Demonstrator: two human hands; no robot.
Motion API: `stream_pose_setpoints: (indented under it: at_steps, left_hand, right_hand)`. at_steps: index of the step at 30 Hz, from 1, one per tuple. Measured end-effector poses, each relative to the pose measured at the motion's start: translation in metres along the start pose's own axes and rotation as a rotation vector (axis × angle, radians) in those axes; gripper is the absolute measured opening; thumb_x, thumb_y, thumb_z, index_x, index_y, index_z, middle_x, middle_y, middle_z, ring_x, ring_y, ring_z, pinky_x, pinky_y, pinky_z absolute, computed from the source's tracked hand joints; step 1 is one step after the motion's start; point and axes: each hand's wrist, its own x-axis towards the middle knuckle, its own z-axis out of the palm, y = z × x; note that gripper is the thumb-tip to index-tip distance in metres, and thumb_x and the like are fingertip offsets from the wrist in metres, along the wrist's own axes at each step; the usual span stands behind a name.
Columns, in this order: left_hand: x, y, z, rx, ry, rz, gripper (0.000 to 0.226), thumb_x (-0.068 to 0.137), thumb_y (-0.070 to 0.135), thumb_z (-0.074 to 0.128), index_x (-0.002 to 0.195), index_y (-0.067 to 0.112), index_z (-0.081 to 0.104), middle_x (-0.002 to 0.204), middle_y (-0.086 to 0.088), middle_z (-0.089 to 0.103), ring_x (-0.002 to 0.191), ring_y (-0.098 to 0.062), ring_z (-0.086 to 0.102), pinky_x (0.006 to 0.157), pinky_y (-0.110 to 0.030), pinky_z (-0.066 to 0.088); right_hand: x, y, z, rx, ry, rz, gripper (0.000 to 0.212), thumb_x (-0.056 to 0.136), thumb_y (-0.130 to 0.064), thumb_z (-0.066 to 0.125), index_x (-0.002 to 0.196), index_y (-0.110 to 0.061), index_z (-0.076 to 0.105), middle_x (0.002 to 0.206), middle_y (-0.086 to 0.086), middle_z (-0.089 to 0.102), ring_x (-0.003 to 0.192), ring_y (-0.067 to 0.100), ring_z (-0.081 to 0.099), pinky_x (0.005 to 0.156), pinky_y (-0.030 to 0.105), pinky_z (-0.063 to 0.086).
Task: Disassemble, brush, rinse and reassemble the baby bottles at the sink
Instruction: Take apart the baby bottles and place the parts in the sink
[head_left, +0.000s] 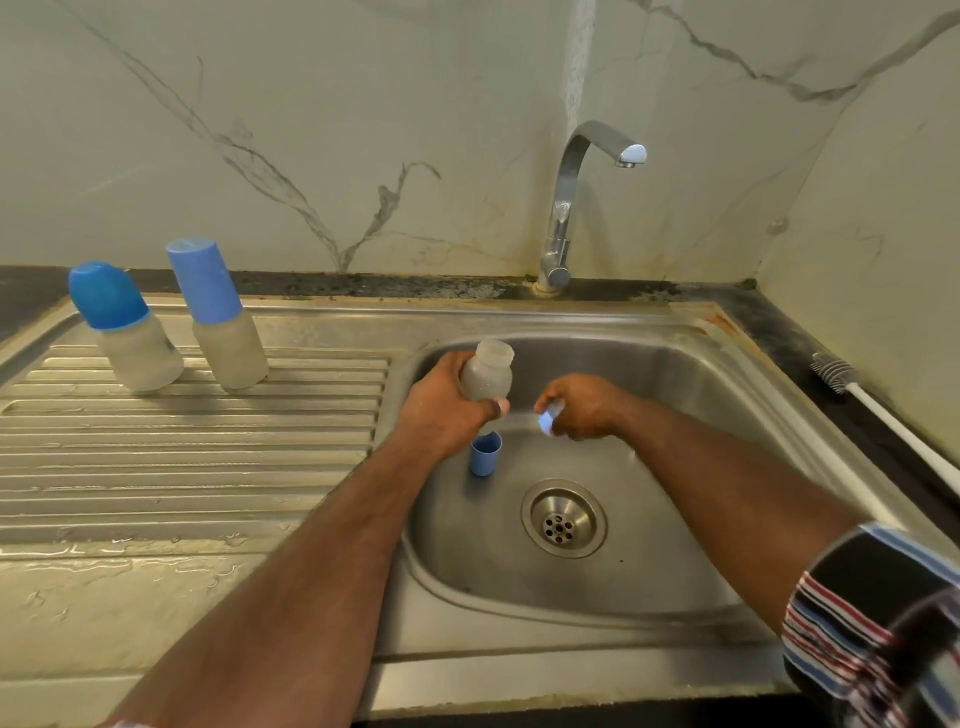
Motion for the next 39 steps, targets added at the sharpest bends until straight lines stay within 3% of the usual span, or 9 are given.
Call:
stream_pose_setpoints:
  at_steps: [4,11,14,19,22,28,32,35,39]
  left_hand:
    - [0.002,-0.001,0.001,-0.002,0.014,0.002,0.070,0.081,0.026,0.084,0.141,0.024,0.048,0.131,0.002,0.062,0.118,-0.018,0.058,0.092,-0.028,0.044]
    - [0.003,-0.001,0.002,-0.036,0.045,-0.001,0.072,0.083,0.022,0.081,0.142,0.024,0.041,0.122,0.007,0.057,0.104,-0.012,0.053,0.082,-0.025,0.041]
    - [0.002,0.000,0.002,-0.037,0.041,0.010,0.071,0.084,0.019,0.081,0.142,0.022,0.041,0.118,0.010,0.052,0.103,-0.009,0.050,0.082,-0.023,0.039]
    - [0.001,0.001,0.002,-0.035,0.042,0.019,0.071,0.083,0.018,0.081,0.142,0.021,0.041,0.118,0.010,0.050,0.105,-0.008,0.048,0.085,-0.022,0.039]
    - [0.000,0.002,0.002,-0.029,0.033,0.024,0.073,0.084,0.018,0.081,0.144,0.021,0.040,0.125,0.006,0.053,0.106,-0.008,0.048,0.085,-0.023,0.040]
    - [-0.002,0.004,0.001,-0.025,0.027,0.022,0.074,0.084,0.017,0.081,0.145,0.021,0.039,0.135,0.001,0.056,0.107,-0.008,0.047,0.088,-0.022,0.040]
    - [-0.003,0.004,0.001,-0.017,0.028,0.017,0.072,0.085,0.019,0.080,0.145,0.021,0.040,0.137,0.000,0.056,0.111,-0.012,0.052,0.088,-0.023,0.040]
    - [-0.003,0.004,0.002,-0.011,0.023,0.019,0.074,0.087,0.019,0.080,0.147,0.022,0.038,0.141,-0.001,0.055,0.121,-0.017,0.054,0.090,-0.024,0.041]
    - [-0.004,0.003,0.002,-0.038,0.011,0.017,0.073,0.087,0.022,0.079,0.147,0.023,0.038,0.141,-0.001,0.056,0.116,-0.016,0.055,0.090,-0.028,0.049]
  right_hand:
    - [0.019,0.004,0.028,-0.165,-0.055,-0.002,0.058,0.076,-0.025,0.084,0.129,-0.026,0.060,0.128,0.001,0.061,0.107,0.020,0.061,0.084,0.031,0.051]
    - [0.034,0.002,0.045,-0.261,-0.091,-0.024,0.053,0.083,-0.018,0.078,0.132,-0.020,0.058,0.134,0.003,0.059,0.119,0.024,0.057,0.092,0.031,0.047]
    - [0.039,0.002,0.044,-0.210,-0.072,-0.008,0.055,0.082,-0.022,0.079,0.132,-0.023,0.056,0.132,0.002,0.059,0.115,0.022,0.058,0.089,0.031,0.050]
    - [0.037,0.002,0.032,0.165,-0.089,0.056,0.048,0.083,-0.006,0.070,0.128,-0.022,0.060,0.113,0.006,0.064,0.094,0.023,0.066,0.075,0.035,0.061]
    - [0.038,0.004,0.033,0.024,-0.067,0.034,0.040,0.079,-0.014,0.079,0.117,-0.019,0.065,0.118,0.002,0.064,0.102,0.020,0.062,0.088,0.035,0.056]
    - [0.042,0.006,0.039,-0.120,-0.074,0.034,0.060,0.078,-0.018,0.079,0.128,-0.017,0.046,0.116,0.003,0.057,0.104,0.024,0.058,0.082,0.034,0.050]
    - [0.046,0.002,0.048,-0.370,-0.061,-0.082,0.039,0.091,-0.010,0.065,0.129,-0.012,0.056,0.129,0.008,0.060,0.115,0.026,0.059,0.097,0.036,0.051]
    - [0.051,0.002,0.056,-0.372,-0.040,-0.117,0.042,0.090,0.001,0.062,0.128,-0.016,0.059,0.131,0.008,0.060,0.117,0.025,0.059,0.099,0.037,0.051]
    - [0.050,-0.001,0.042,-0.260,-0.003,-0.103,0.053,0.083,-0.003,0.072,0.132,-0.017,0.057,0.132,0.007,0.060,0.118,0.025,0.059,0.094,0.032,0.049]
